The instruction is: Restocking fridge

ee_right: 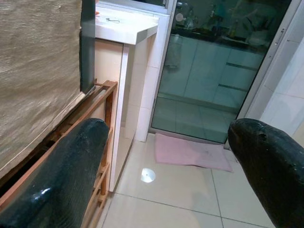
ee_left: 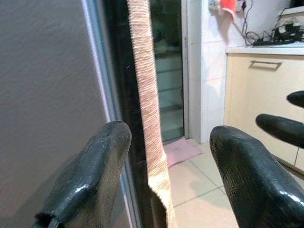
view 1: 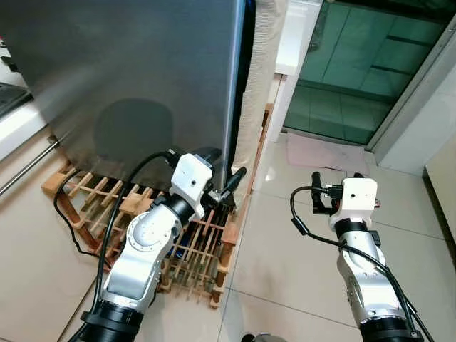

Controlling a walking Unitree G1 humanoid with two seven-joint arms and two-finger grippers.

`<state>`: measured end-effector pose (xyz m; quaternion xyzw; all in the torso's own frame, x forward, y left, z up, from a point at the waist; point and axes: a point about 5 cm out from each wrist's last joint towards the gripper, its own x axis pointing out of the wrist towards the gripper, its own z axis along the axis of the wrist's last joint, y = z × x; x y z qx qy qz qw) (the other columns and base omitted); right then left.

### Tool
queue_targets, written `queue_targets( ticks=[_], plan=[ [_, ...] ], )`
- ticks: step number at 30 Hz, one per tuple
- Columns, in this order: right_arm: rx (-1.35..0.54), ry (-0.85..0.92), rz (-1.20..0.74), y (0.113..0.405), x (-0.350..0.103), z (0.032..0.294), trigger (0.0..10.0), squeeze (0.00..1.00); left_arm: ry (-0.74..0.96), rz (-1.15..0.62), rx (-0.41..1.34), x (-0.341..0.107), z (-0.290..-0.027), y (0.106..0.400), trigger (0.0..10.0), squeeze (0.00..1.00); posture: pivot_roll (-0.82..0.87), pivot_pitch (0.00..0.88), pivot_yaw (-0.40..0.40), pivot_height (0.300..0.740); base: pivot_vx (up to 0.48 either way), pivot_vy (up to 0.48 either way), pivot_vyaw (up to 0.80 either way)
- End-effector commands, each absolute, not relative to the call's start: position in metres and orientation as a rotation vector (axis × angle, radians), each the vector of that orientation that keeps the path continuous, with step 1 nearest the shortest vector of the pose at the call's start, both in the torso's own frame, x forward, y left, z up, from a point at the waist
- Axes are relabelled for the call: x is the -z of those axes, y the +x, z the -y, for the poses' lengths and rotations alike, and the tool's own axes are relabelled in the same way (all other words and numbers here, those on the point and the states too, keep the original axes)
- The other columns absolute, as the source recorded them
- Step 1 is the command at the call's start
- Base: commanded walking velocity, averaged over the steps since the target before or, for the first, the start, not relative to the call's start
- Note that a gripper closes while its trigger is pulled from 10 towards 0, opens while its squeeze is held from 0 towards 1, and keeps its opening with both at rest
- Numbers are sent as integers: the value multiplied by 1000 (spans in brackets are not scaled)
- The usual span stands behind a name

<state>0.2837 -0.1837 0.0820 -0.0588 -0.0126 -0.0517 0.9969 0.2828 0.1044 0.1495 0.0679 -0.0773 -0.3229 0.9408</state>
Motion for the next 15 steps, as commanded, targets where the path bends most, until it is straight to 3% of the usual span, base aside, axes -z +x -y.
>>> queue_targets(
  ticks=[1, 10, 15],
  plan=[
    [115, -129, 32, 285, -84, 188, 10000, 0, 125, 175, 666, -160, -101, 285, 10000, 0, -25, 0, -61, 740, 0, 0, 0],
    [117, -125, 36, 287, -83, 185, 10000, 0, 142, 151, 641, -168, -84, 295, 10000, 0, -37, 0, -46, 740, 0, 0, 0],
    [126, -123, 47, 288, -85, 185, 10000, 0, 126, 164, 603, -166, -100, 291, 10000, 0, -39, 0, -40, 740, 0, 0, 0]
  ],
)
